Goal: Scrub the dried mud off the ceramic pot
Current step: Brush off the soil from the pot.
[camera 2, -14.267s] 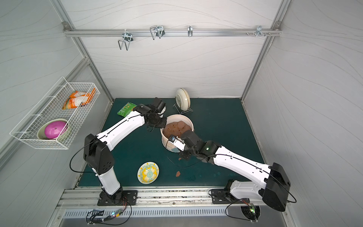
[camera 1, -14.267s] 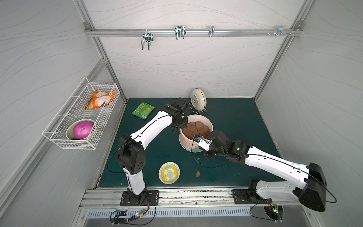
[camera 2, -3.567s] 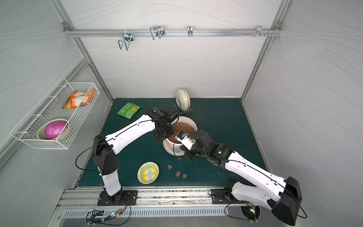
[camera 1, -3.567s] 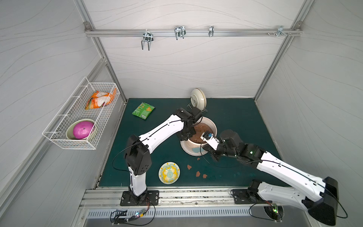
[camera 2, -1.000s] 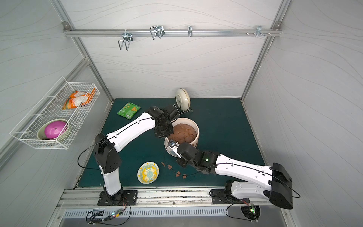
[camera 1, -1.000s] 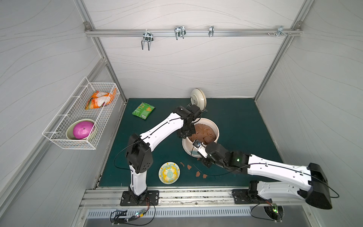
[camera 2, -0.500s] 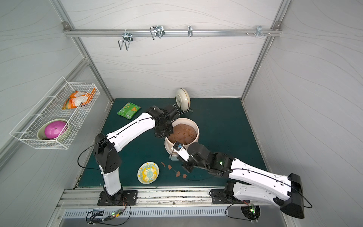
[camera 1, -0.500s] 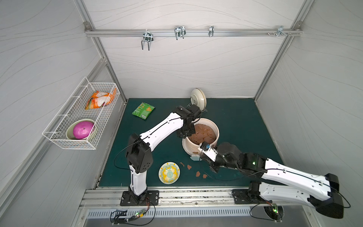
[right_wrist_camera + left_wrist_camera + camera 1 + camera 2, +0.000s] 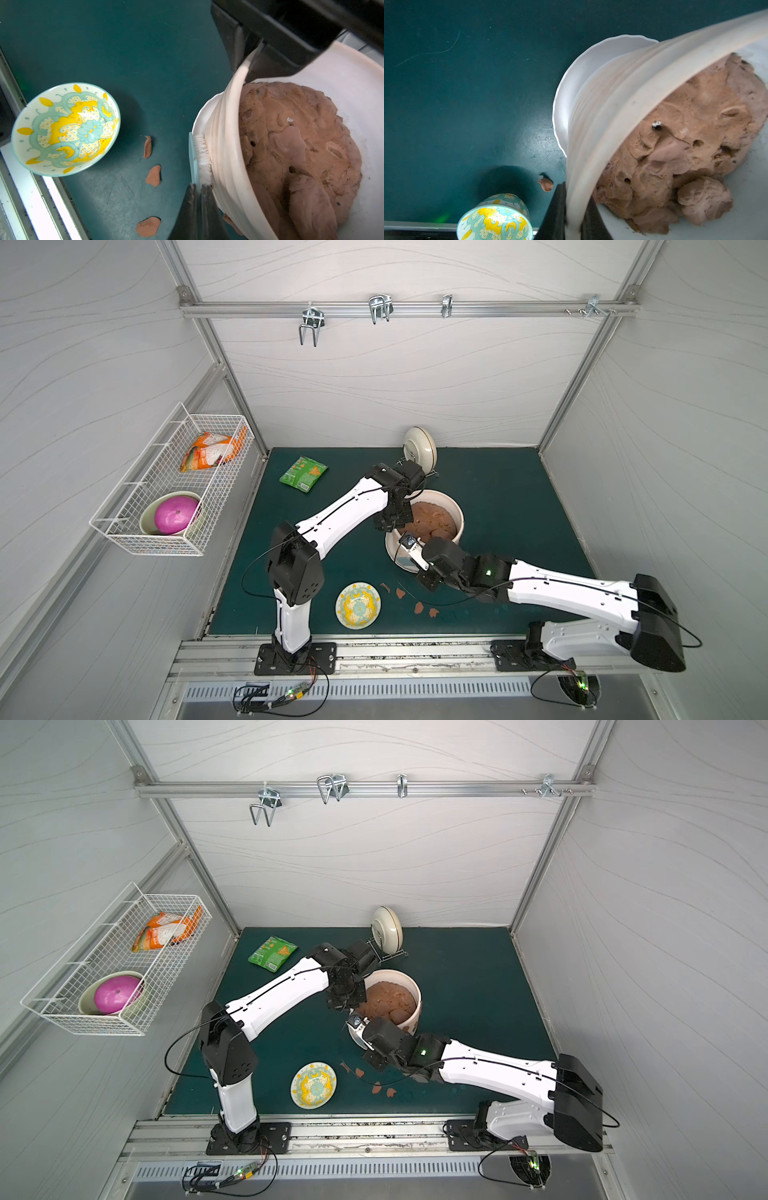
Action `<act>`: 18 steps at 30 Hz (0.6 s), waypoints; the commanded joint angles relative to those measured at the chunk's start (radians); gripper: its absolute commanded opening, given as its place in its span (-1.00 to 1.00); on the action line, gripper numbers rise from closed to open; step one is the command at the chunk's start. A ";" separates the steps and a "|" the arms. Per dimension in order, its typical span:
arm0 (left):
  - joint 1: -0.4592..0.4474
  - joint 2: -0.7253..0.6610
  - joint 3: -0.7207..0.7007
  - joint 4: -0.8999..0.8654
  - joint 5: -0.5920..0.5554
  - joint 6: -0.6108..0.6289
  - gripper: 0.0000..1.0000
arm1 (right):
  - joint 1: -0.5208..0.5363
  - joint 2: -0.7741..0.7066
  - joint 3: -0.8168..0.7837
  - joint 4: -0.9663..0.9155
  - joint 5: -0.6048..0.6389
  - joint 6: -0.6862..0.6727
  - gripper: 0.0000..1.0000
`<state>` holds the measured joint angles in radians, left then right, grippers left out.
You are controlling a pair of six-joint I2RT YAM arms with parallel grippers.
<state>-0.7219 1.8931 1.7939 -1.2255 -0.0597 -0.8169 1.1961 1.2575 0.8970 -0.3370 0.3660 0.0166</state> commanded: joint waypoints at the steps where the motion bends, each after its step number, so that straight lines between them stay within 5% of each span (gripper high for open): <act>1: -0.007 0.054 0.010 0.088 0.058 0.071 -0.92 | -0.004 -0.017 0.003 -0.085 0.093 0.029 -1.00; 8: -0.003 0.052 0.014 0.086 0.043 0.091 -0.92 | -0.004 -0.118 -0.032 -0.187 -0.014 0.048 -1.00; 18: 0.004 0.058 0.017 0.083 0.021 0.191 -0.92 | -0.117 -0.265 -0.071 -0.111 -0.460 0.025 -1.00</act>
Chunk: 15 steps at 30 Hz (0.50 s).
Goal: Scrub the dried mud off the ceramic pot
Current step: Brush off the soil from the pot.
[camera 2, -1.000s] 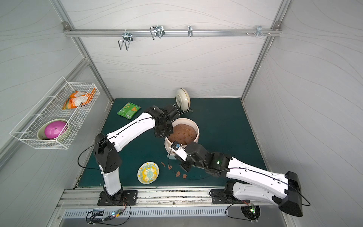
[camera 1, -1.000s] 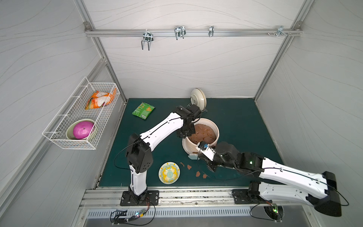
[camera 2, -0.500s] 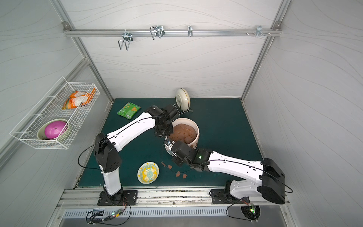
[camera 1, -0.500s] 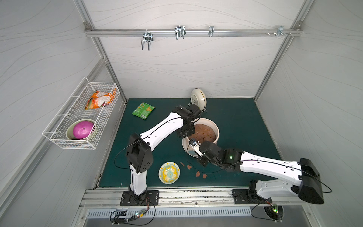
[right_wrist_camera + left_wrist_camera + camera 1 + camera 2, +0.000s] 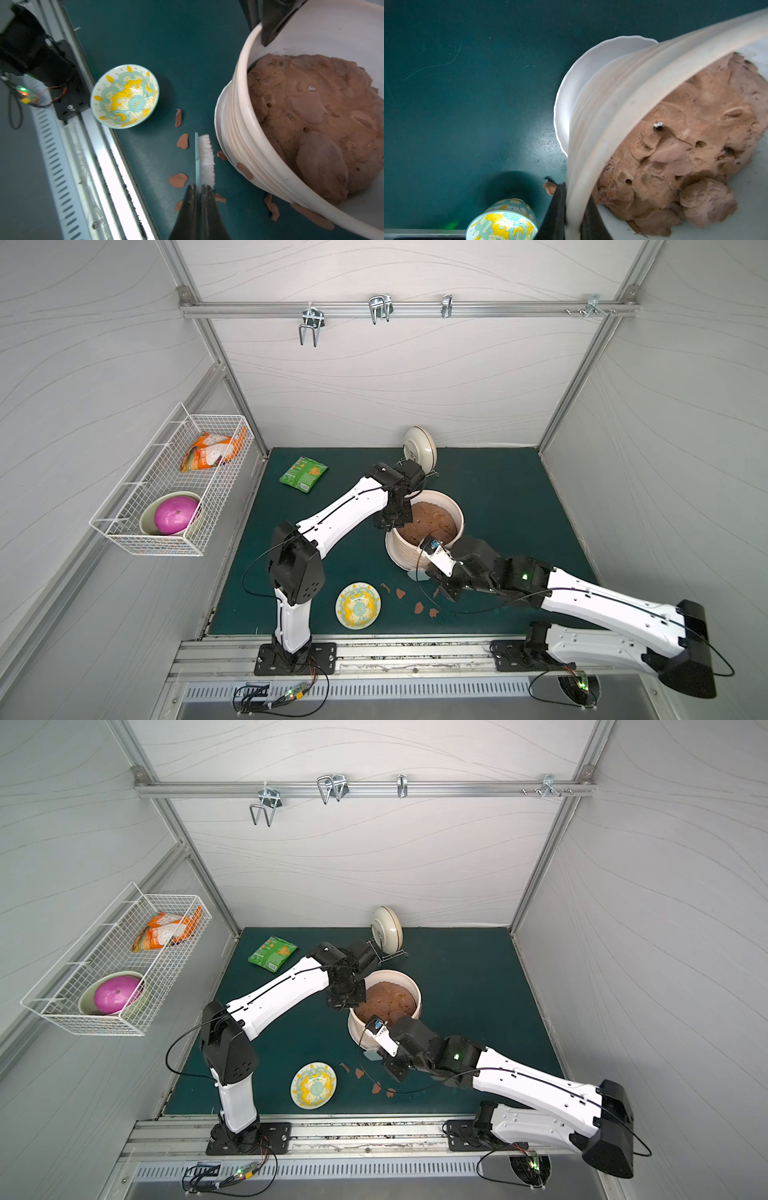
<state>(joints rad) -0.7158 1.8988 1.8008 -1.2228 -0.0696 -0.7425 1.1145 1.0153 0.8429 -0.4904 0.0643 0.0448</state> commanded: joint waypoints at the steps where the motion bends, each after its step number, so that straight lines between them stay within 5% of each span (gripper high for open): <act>1: 0.000 0.054 0.011 0.080 0.033 0.133 -0.92 | -0.047 -0.022 -0.016 0.049 -0.168 -0.004 -1.00; 15: 0.018 0.079 0.050 0.074 0.026 0.333 -0.90 | -0.032 0.098 0.030 0.150 0.026 -0.144 -1.00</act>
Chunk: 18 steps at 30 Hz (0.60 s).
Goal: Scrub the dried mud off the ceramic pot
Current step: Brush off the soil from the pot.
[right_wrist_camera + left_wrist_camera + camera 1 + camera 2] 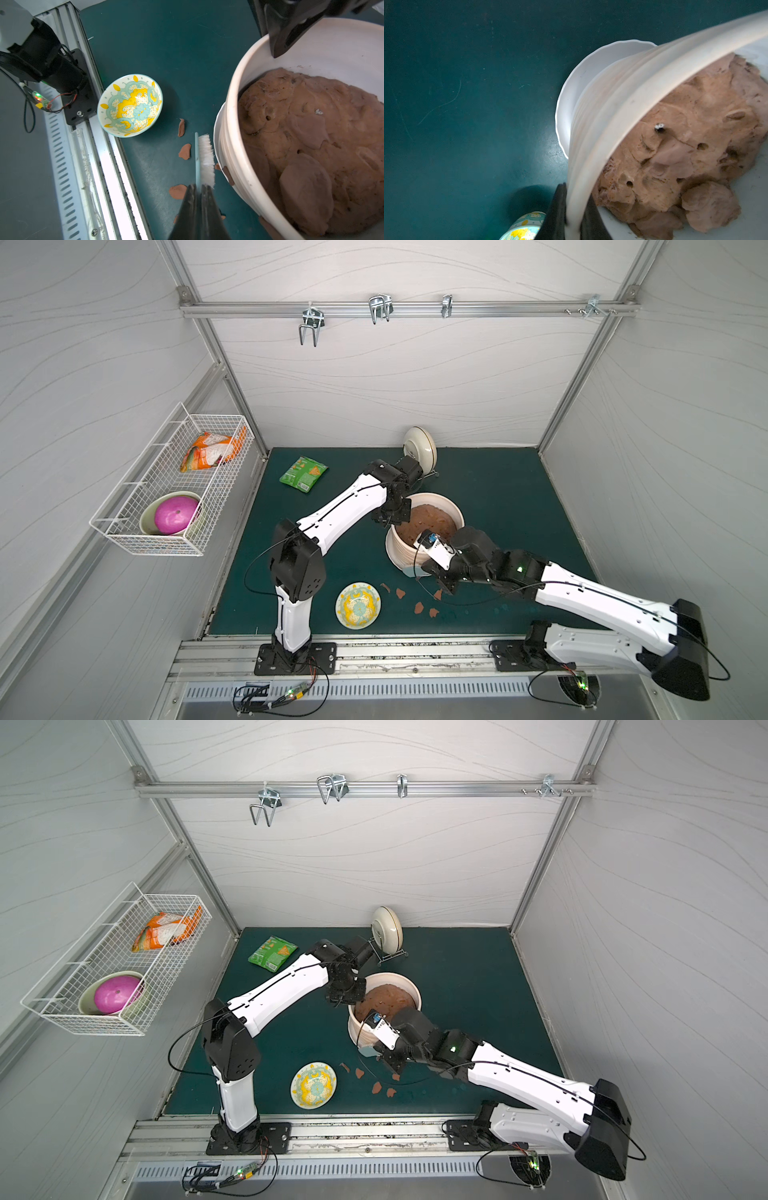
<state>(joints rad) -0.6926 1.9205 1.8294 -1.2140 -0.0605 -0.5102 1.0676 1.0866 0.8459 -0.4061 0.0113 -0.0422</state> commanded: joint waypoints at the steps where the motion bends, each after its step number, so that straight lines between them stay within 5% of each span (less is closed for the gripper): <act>1: -0.005 0.061 0.040 0.057 0.016 0.104 -0.90 | 0.023 0.041 0.029 0.072 0.115 -0.071 -1.00; 10: -0.002 0.067 0.057 0.036 -0.023 0.141 -0.90 | 0.056 0.092 0.036 -0.012 0.326 -0.147 -1.00; 18: 0.002 0.069 0.060 0.037 -0.022 0.166 -0.90 | 0.055 0.011 0.020 -0.133 0.280 -0.090 -1.00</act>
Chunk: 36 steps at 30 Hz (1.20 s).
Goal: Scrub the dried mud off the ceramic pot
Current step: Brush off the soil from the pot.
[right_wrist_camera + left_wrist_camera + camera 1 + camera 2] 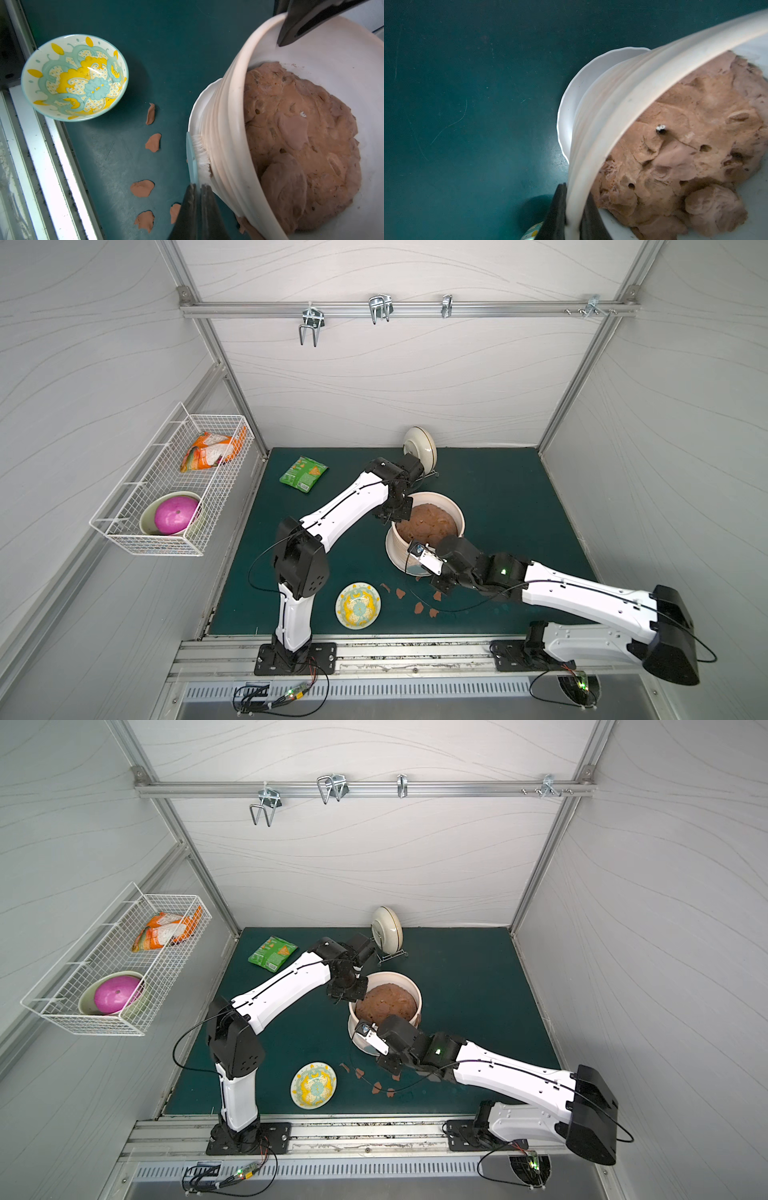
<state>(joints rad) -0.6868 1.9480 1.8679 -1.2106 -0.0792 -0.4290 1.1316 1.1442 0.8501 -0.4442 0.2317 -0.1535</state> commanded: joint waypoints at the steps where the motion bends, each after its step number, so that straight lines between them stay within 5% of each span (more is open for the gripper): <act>1: -0.004 0.043 0.022 0.034 0.000 0.086 -0.90 | -0.009 -0.058 0.014 -0.104 0.040 0.023 -1.00; 11: -0.002 0.050 0.023 0.047 -0.012 0.122 -0.90 | -0.045 -0.188 -0.005 -0.051 -0.294 0.076 -1.00; 22: 0.009 0.061 0.045 0.045 -0.002 0.168 -0.90 | -0.060 -0.051 0.061 0.077 -0.300 0.039 -1.00; 36: 0.013 0.051 0.059 0.026 -0.004 0.194 -0.83 | -0.090 -0.076 0.068 0.041 -0.284 0.038 -1.00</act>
<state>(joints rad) -0.6693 1.9724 1.9018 -1.2007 -0.0834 -0.2848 1.0527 1.1011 0.9005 -0.3973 -0.0578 -0.1051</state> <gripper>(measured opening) 0.149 0.083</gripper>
